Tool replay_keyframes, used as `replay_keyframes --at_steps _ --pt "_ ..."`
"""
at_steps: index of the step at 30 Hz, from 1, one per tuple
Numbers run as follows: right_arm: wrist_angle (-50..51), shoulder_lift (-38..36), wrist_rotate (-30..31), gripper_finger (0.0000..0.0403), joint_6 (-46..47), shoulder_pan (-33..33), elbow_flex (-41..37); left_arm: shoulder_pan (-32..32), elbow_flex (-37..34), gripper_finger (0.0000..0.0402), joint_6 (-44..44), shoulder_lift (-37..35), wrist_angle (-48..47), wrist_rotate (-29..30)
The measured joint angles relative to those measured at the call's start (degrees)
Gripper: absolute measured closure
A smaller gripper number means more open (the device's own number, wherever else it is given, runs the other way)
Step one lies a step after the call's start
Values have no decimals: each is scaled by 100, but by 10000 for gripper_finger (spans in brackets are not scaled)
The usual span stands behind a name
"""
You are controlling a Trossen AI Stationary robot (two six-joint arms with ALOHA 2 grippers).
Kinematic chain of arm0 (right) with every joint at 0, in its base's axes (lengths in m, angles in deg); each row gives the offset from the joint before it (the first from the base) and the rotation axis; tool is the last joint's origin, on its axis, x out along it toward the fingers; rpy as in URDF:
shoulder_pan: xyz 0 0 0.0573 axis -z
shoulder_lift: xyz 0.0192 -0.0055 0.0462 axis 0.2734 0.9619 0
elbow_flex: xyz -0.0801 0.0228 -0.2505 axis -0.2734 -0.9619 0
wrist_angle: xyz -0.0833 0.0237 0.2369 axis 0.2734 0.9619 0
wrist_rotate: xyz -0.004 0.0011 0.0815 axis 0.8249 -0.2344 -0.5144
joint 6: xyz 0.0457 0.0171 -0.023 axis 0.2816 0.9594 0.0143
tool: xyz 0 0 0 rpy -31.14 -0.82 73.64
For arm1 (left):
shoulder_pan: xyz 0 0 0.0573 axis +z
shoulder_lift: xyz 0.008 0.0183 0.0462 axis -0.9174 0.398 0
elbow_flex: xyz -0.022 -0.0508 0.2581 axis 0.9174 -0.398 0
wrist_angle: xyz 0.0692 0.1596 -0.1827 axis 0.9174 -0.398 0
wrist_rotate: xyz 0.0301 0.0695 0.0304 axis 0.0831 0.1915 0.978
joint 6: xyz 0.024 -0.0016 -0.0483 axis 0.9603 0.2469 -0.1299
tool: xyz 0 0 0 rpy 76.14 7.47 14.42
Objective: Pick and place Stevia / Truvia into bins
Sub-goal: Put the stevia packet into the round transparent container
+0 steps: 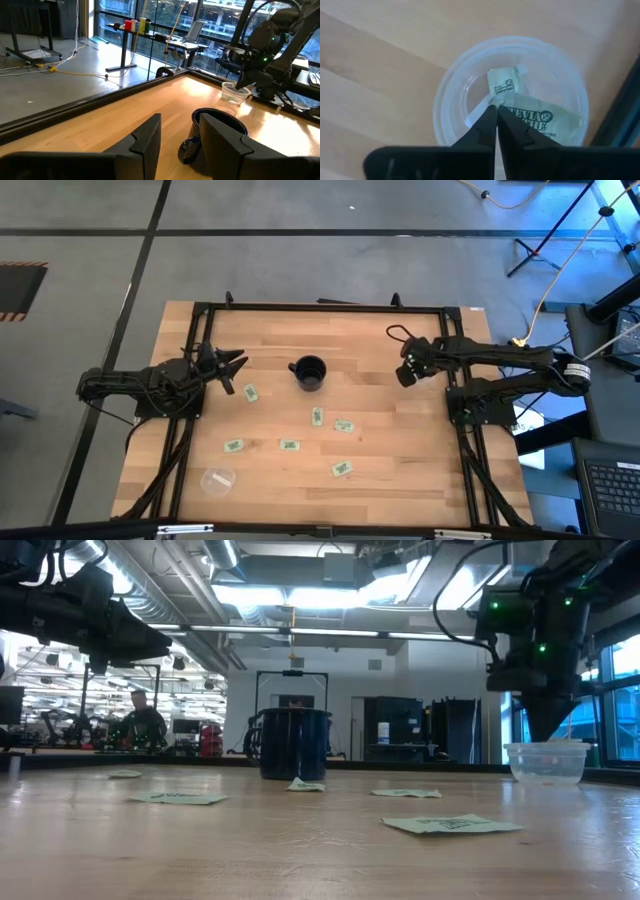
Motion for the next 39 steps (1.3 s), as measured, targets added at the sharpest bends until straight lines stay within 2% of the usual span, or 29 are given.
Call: replay_keyframes --at_steps 5,10,20,25,29,33,39 --pt "-6 1 -19 390 -21 5 -10 0 0 272 0 0 0 -2" --pt "-24 0 -9 382 -425 5 -10 2 0 272 0 0 0 -2" --pt "16 1 -7 307 -448 5 19 1 0 272 -2 0 0 -4" --pt "63 -1 -5 292 -819 -6 473 2 0 272 -2 0 0 -4" --pt "-370 -4 -3 291 -1313 -205 852 0 0 272 -2 0 0 -4" --pt "-1245 -4 -62 291 -1863 -577 943 1 0 272 -4 0 0 -7" --pt "-2372 -4 -841 291 -2841 -1503 943 0 0 272 -6 0 0 -63"
